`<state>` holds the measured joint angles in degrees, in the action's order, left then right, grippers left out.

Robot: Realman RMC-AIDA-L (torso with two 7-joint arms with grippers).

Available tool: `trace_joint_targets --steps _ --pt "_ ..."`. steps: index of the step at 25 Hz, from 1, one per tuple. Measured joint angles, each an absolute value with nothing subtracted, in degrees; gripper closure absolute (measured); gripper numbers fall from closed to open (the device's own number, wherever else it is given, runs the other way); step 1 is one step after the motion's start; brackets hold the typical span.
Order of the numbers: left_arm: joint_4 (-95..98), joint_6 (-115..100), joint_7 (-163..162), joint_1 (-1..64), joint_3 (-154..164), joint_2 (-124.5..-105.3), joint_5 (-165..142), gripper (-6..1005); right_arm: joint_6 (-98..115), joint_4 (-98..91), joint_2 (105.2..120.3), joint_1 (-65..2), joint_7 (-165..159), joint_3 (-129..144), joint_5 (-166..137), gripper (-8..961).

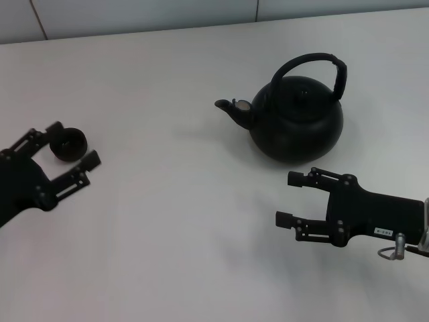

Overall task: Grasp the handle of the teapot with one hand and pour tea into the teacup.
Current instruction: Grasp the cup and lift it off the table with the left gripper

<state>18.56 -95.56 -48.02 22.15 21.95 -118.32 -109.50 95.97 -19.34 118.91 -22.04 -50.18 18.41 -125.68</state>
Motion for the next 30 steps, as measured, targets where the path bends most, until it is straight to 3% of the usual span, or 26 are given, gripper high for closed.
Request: trace_joint_targets --steps 30 --pt "13.7 -72.9 -36.3 22.3 12.9 -118.3 -110.1 153 96.0 -19.5 118.92 -22.4 -50.4 18.1 -125.5 128"
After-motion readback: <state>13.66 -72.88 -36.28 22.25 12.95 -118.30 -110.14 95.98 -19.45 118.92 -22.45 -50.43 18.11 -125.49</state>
